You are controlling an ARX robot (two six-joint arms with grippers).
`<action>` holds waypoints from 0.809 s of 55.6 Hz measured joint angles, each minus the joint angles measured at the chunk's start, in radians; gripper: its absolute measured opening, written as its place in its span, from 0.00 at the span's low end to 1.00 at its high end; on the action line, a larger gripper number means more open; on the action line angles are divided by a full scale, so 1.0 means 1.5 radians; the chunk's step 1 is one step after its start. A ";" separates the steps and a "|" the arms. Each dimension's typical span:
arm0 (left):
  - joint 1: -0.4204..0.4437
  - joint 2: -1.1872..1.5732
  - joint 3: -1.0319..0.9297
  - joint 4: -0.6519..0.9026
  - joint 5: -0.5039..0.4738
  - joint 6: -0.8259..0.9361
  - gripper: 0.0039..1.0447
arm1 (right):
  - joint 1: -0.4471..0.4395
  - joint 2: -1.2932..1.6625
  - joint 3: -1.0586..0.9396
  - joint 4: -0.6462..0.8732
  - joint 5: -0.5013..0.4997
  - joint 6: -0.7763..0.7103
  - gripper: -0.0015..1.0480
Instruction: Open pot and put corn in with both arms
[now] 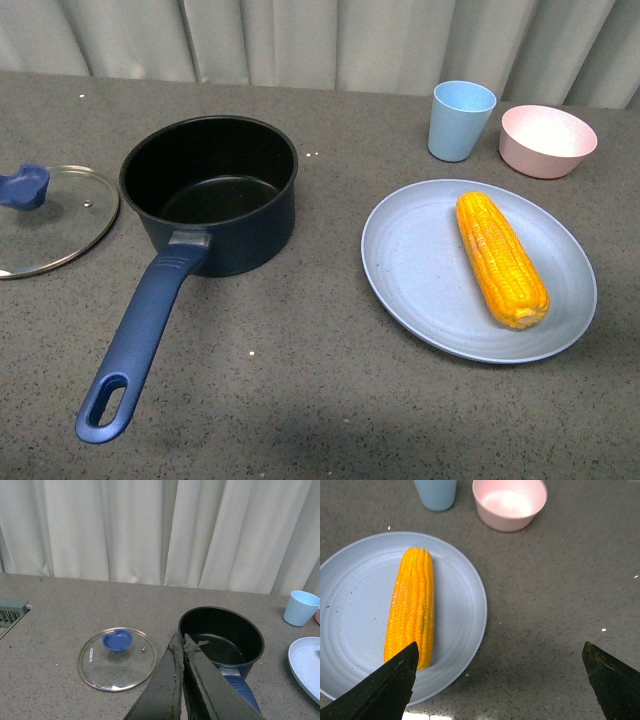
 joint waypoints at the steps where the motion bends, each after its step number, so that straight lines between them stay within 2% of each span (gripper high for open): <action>1: 0.000 0.000 0.000 0.000 0.000 0.000 0.10 | 0.004 0.024 0.011 -0.003 0.000 0.003 0.91; 15: 0.000 0.000 0.000 0.000 0.000 0.000 0.48 | 0.048 0.216 0.116 -0.036 0.006 0.042 0.91; 33: 0.000 0.000 0.000 0.000 0.000 0.000 0.94 | 0.083 0.355 0.220 -0.079 0.003 0.070 0.91; 45: 0.000 0.000 0.000 0.000 0.000 0.002 0.94 | 0.096 0.407 0.270 -0.110 0.000 0.085 0.91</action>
